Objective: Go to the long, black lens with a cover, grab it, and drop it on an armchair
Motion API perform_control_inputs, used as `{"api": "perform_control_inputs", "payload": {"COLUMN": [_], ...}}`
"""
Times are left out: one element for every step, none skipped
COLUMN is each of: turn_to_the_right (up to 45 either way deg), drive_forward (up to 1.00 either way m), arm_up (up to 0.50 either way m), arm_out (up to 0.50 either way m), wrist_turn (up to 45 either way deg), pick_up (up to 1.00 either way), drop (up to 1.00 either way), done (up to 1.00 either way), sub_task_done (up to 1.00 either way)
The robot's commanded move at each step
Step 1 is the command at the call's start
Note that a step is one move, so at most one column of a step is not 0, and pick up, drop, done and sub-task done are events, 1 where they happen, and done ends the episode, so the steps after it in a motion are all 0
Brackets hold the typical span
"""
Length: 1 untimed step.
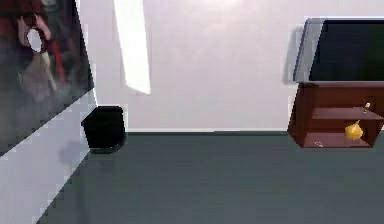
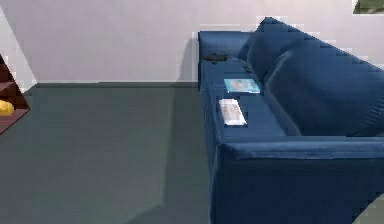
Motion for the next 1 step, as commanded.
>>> {"api": "perform_control_inputs", "payload": {"turn_to_the_right": [39.0], "drive_forward": [0.00], "arm_up": [0.00], "arm_out": [0.00], "wrist_turn": [0.0], "pick_up": [0.00], "drop": [0.00], "done": [0.00], "sub_task_done": [0.00]}}
